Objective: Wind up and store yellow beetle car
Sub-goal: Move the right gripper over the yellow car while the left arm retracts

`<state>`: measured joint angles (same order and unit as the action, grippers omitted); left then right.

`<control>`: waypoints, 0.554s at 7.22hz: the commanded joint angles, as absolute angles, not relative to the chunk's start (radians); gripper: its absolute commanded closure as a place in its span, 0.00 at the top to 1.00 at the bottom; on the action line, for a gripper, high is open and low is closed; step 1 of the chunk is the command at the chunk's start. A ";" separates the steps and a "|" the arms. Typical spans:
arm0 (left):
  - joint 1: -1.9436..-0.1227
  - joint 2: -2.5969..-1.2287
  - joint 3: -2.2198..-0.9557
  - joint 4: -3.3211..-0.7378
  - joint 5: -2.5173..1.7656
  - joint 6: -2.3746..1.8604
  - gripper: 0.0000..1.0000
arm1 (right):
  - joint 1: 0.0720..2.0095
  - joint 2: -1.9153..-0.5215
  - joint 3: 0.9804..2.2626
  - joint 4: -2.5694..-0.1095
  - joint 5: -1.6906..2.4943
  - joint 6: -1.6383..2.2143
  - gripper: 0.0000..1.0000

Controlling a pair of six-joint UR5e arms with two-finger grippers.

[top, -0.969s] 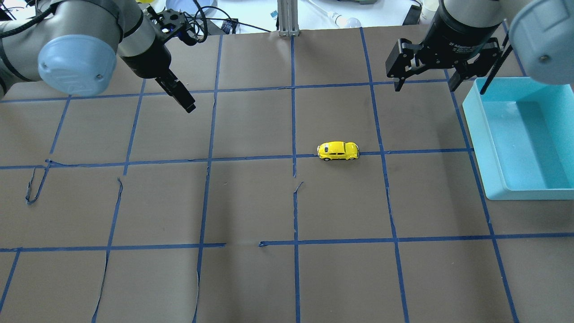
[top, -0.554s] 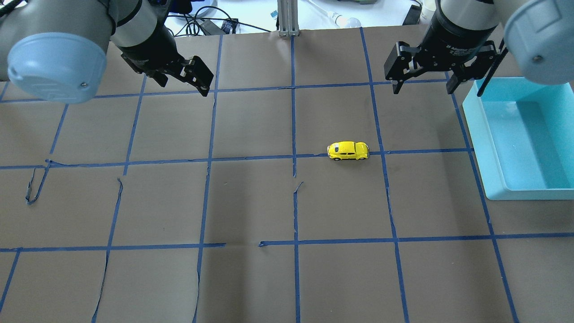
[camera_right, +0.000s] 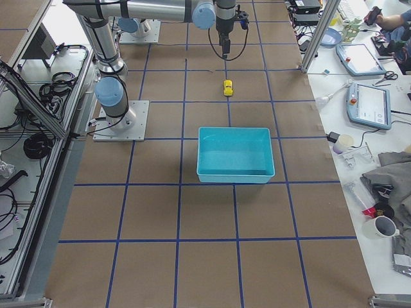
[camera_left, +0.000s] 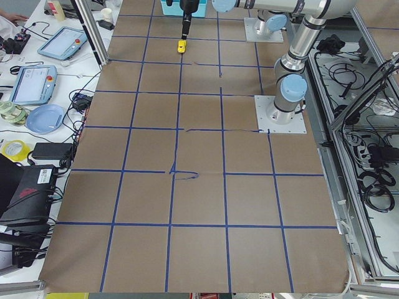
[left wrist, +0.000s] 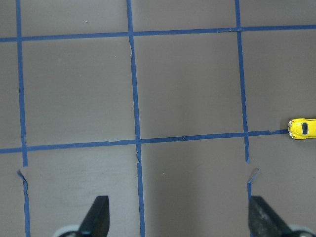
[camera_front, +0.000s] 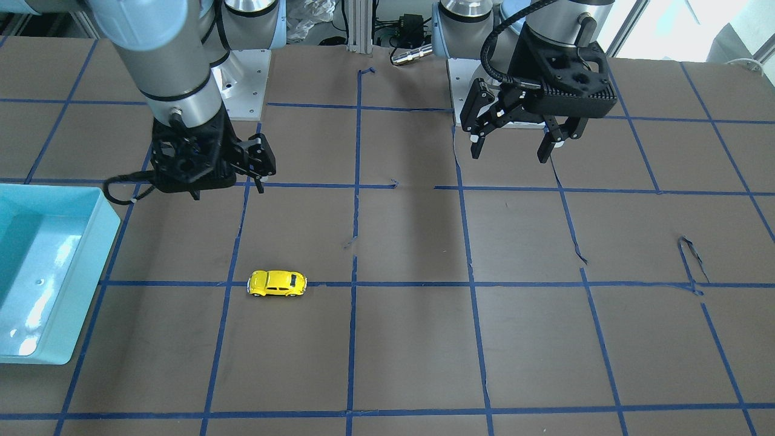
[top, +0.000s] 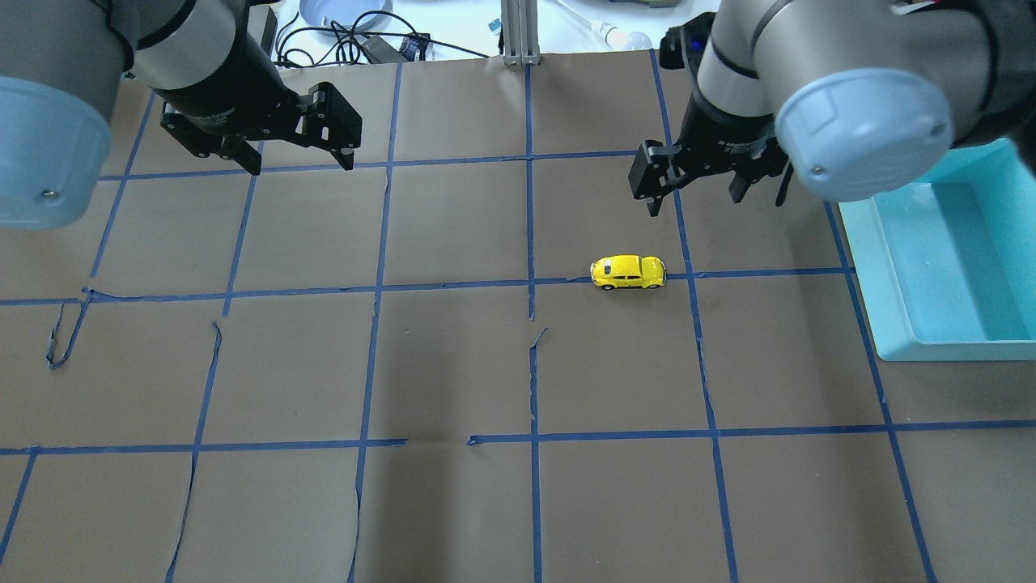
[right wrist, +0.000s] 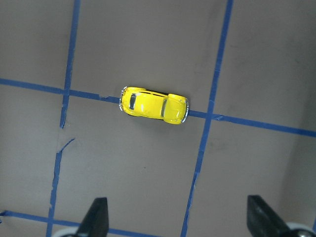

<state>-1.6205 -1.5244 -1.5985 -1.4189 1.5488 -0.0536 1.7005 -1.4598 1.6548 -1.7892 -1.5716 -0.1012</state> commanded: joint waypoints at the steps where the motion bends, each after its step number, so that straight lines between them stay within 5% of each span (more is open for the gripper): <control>1: -1.599 -1.513 -1.629 -1.396 1.562 -0.051 1.00 | 1.741 -1.372 1.706 -1.964 -1.571 -0.396 1.00; 4: -1.568 -1.503 -1.624 -1.397 1.580 -0.046 1.00 | 1.747 -1.295 1.799 -2.157 -1.569 -0.681 1.00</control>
